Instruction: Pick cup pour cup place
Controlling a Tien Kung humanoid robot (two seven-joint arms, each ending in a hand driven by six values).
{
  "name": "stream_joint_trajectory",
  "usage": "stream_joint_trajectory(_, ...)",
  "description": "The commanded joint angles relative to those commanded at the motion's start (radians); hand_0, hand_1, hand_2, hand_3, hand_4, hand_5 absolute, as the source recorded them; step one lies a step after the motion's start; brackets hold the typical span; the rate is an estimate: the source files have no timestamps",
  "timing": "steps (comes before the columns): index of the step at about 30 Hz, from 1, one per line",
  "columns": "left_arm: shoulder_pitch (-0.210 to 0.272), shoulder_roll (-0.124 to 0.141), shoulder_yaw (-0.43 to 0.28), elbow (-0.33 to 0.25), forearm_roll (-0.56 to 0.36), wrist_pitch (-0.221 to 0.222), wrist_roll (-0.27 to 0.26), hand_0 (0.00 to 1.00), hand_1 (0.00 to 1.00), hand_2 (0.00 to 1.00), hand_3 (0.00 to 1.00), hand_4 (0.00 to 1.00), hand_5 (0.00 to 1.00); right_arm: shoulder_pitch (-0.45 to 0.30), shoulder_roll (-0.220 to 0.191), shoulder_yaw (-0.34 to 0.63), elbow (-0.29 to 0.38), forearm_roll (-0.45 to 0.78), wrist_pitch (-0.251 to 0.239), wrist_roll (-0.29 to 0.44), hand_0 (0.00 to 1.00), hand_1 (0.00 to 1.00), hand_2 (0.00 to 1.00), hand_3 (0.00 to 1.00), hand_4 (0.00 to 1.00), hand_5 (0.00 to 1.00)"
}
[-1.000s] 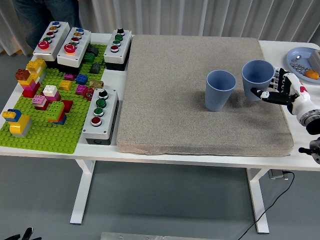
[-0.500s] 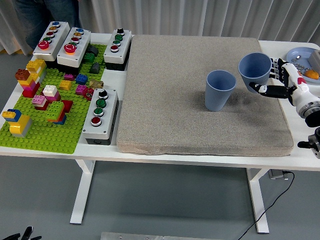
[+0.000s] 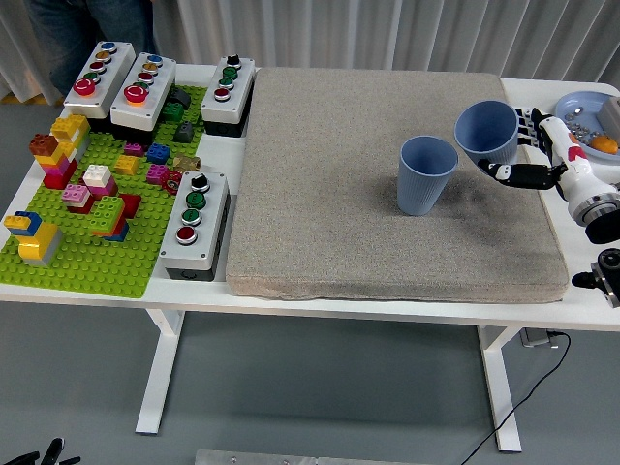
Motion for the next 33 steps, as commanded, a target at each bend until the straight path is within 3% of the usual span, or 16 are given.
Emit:
stream_joint_trajectory(11, 0.002, 0.000, 0.002, 0.000, -0.001, 0.000, 0.000, 0.717, 0.657, 0.735, 0.657, 0.477, 0.979, 0.000, 0.001, -0.018, 0.039, -0.138, -0.028, -0.011, 0.776, 0.602, 0.502, 0.608, 0.598, 0.002)
stream_joint_trajectory(33, -0.002, 0.001, -0.002, 0.000, 0.002, 0.000, 0.000, 0.718, 0.655, 0.734, 0.654, 0.478, 0.979, 0.009, 0.002, -0.043, 0.089, -0.285, -0.054, -0.030, 0.780, 0.604, 0.501, 0.603, 0.594, 0.002)
